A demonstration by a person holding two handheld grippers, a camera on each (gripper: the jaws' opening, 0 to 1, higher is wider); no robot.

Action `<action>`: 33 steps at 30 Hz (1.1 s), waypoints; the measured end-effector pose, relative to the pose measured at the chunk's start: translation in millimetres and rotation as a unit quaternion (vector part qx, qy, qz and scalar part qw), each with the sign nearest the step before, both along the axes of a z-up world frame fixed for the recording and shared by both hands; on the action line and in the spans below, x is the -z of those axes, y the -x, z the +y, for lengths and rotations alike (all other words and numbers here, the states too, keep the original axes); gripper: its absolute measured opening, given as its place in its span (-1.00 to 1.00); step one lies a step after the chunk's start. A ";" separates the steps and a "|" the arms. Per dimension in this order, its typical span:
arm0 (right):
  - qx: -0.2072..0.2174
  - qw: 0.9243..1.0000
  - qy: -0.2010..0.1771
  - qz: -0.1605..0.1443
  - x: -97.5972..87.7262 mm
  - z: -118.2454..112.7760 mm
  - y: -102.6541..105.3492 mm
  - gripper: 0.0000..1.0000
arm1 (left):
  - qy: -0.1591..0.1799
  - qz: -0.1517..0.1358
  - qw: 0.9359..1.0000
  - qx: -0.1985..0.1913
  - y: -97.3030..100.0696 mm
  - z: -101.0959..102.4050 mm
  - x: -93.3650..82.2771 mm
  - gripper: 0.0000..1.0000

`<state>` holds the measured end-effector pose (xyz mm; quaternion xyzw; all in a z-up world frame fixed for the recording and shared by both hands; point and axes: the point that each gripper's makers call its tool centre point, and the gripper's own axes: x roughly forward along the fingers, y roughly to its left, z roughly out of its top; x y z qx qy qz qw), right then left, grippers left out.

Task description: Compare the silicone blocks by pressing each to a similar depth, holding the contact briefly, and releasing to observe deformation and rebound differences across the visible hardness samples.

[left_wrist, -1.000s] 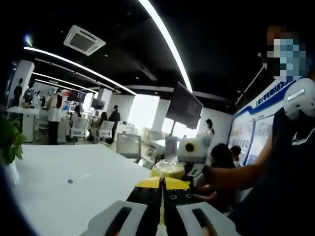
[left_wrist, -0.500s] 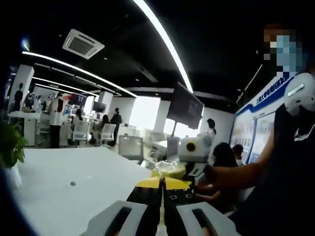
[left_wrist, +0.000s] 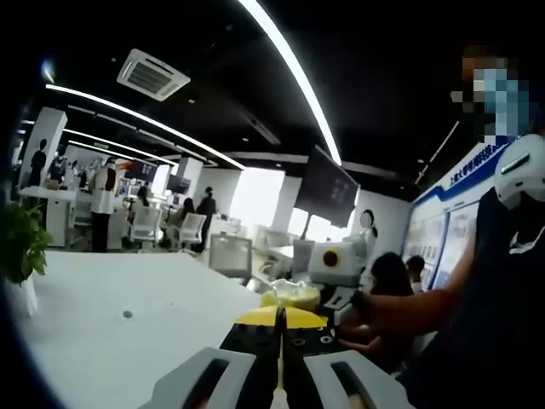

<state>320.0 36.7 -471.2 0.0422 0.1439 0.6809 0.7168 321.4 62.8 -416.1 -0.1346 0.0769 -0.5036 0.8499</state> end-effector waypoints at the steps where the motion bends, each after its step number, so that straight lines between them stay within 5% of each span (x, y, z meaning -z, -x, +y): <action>1: 0.001 1.000 -0.002 0.000 -1.2 0.6 0.0 -1.00 | -0.002 -0.010 1.000 -0.001 -0.3 0.6 -0.6 -1.00; 15: 0.004 1.000 -0.027 -0.010 -8.6 1.7 0.0 -0.92 | 0.009 -0.016 1.000 -0.005 6.3 -6.9 -10.4 -1.00; 18: 0.016 0.998 -0.037 -0.056 -11.9 3.3 -5.4 -0.88 | 0.012 -0.019 1.000 -0.009 5.9 -6.3 -13.9 -1.00; 21: 0.017 0.998 -0.037 -0.050 -11.7 3.8 -6.2 -0.80 | 0.019 -0.012 1.000 -0.009 5.8 -6.0 -15.6 -1.00; 23: 0.021 0.998 -0.036 -0.056 -10.6 4.1 -8.0 -0.53 | 0.024 -0.012 0.999 -0.018 3.6 -4.5 -17.1 -1.00; 25: 0.041 0.997 -0.042 -0.056 -11.3 4.1 -14.3 -0.06 | 0.029 -0.013 0.999 -0.020 2.3 -3.7 -19.6 -1.00; 32: 0.108 0.990 -0.064 -0.060 -17.9 -8.7 -37.8 0.92 | 0.031 -0.010 0.999 -0.019 -0.9 -1.6 -20.0 -1.00; 33: 0.112 0.990 -0.062 -0.062 -18.1 -13.7 -40.2 0.93 | 0.030 -0.009 0.999 -0.019 -1.2 -1.2 -19.7 -1.00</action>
